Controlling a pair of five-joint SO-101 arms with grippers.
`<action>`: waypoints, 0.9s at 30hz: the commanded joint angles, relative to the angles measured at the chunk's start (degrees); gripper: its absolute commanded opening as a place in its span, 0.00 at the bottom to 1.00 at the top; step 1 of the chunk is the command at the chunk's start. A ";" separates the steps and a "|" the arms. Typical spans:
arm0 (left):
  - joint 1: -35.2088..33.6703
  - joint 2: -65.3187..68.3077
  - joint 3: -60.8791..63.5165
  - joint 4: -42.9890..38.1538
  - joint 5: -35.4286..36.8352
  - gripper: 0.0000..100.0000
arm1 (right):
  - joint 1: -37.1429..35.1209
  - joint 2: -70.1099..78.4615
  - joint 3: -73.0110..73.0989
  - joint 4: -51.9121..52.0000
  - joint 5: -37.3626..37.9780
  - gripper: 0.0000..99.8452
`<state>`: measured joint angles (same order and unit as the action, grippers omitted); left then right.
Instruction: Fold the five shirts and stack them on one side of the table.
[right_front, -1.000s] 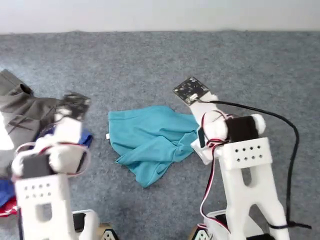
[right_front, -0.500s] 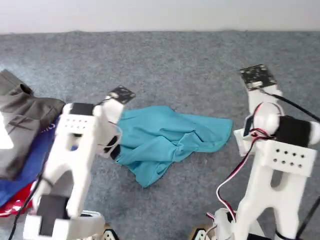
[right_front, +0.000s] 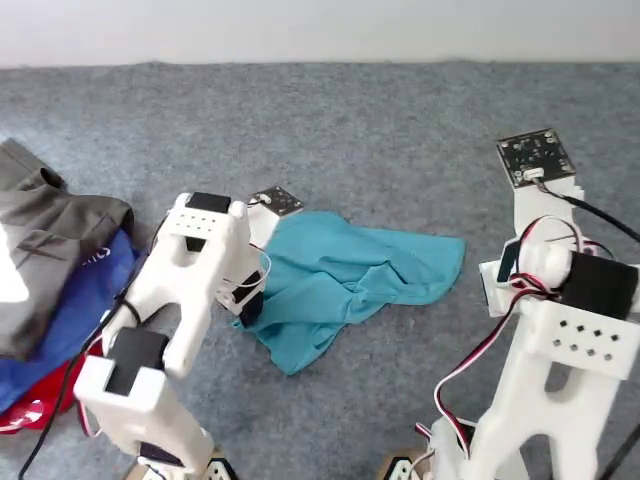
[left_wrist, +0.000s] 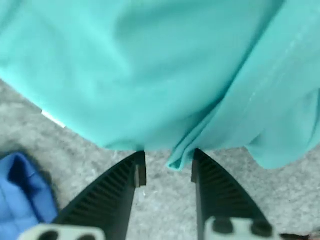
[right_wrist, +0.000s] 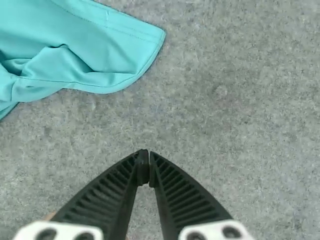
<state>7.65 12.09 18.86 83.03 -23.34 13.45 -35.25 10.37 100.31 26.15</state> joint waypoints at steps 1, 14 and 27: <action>1.93 1.67 -2.15 -0.18 -0.88 0.16 | 0.48 -1.01 -1.67 2.42 0.26 0.01; 7.74 -4.75 -1.45 3.96 -0.88 0.16 | 0.57 -1.36 -1.67 2.42 0.26 0.01; 7.74 3.96 0.92 -1.67 -0.88 0.16 | 0.57 -0.84 -1.67 2.33 0.26 0.01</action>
<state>15.12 15.16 20.18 83.47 -23.34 13.45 -35.34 10.37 100.40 26.15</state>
